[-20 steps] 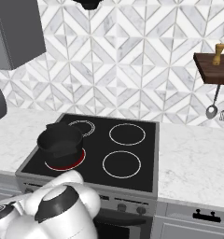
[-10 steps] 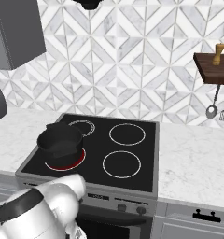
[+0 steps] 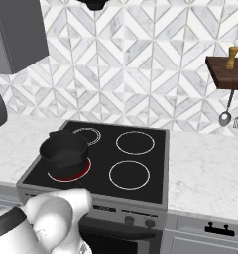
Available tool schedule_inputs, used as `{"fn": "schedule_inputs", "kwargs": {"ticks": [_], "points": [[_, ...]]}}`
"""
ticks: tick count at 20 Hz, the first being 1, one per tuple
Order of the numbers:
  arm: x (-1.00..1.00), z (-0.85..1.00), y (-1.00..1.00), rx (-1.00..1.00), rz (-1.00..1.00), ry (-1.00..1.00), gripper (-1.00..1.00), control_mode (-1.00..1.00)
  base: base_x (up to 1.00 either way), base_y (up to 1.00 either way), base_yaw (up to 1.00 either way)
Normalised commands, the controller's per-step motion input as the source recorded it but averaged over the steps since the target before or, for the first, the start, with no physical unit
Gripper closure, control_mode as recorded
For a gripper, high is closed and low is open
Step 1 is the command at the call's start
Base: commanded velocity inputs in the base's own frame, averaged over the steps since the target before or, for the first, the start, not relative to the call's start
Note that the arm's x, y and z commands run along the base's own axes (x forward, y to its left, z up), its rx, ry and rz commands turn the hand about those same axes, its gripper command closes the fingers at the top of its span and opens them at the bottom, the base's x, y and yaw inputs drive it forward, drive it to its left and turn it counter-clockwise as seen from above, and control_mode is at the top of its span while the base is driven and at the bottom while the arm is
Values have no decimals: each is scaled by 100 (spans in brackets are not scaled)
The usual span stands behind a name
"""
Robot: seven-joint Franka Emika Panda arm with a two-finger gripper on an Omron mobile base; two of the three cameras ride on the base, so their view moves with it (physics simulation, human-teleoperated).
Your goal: Turn off the front left burner of the stove.
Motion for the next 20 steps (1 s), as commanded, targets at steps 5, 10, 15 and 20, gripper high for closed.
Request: {"fn": "schedule_inputs", "kwargs": {"ticks": [5, 10, 15, 20], "points": [[9, -22, 0, 0, 0, 0, -100, -100, 0, 0, 0], [4, -30, 0, 0, 0, -1, -100, -100, 0, 0, 0], [27, -14, 27, 0, 0, -4, -100, -100, 0, 0, 0], [9, -17, 14, 0, 0, -2, -100, -100, 0, 0, 0]]}}
